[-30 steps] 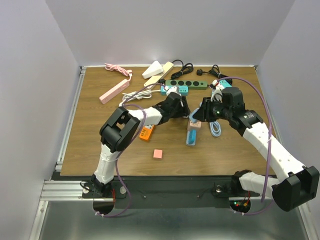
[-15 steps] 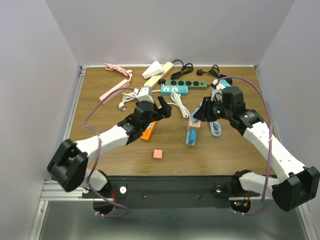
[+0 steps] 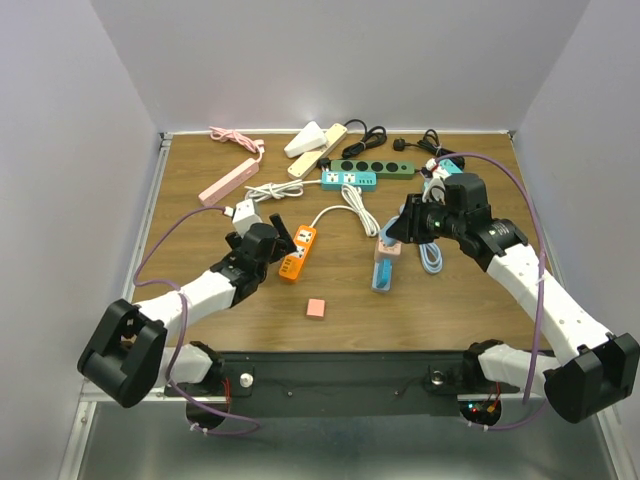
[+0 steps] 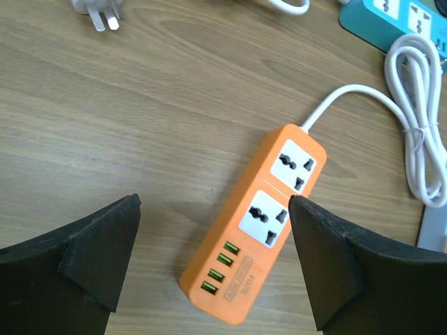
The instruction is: Insert the plug
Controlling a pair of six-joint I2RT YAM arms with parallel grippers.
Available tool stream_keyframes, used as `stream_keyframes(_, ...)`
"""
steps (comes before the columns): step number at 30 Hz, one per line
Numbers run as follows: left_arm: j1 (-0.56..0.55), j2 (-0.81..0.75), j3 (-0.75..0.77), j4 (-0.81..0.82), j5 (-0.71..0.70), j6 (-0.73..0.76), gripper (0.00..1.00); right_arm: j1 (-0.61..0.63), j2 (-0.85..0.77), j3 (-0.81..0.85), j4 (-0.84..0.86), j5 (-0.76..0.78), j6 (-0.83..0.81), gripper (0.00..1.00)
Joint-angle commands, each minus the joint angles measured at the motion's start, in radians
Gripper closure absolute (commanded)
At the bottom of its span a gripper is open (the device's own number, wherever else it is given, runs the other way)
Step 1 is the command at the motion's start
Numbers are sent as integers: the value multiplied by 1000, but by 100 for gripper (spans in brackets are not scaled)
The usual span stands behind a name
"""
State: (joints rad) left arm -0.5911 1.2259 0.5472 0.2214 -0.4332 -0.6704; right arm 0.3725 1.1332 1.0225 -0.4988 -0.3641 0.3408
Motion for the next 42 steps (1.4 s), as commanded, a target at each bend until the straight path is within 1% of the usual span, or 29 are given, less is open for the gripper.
stream_keyframes(1,5,38,-13,90,8,15,1,-7,-27,42,20,-10,6,100)
stream_keyframes(8,4,165,-26,171,166,-27,1,-7,-12,44,19,-13,4,100)
stream_keyframes(14,-12,185,-62,216,208,-52,1,-7,-12,47,16,-12,3,100)
stream_keyframes(18,-76,184,-67,234,241,-72,1,-7,8,44,14,5,4,100)
stream_keyframes(20,-128,202,-59,237,258,-89,1,-7,25,47,11,27,4,100)
stream_keyframes(24,-228,241,-10,245,280,-115,1,-7,48,51,0,76,10,100)
stream_keyframes(27,-266,276,16,260,301,-123,1,-7,65,56,-1,91,15,100)
stream_keyframes(29,-266,296,23,268,315,-127,1,-6,83,63,-1,100,20,100)
stream_keyframes(31,-266,282,22,274,327,-123,1,0,99,74,-1,115,21,100)
stream_keyframes(35,-239,181,14,230,309,-81,1,54,158,125,-3,175,20,100)
stream_keyframes(36,-201,131,10,216,310,-75,1,81,184,148,-3,197,23,100)
stream_keyframes(38,-158,74,-16,200,315,-54,1,111,215,171,-1,224,23,100)
stream_keyframes(39,-136,19,-29,191,315,-44,1,140,247,195,-3,256,23,100)
stream_keyframes(40,-93,-8,-50,185,310,-37,1,154,266,206,-1,272,21,100)
stream_keyframes(42,-47,-75,-71,170,310,-15,1,196,305,223,5,293,21,100)
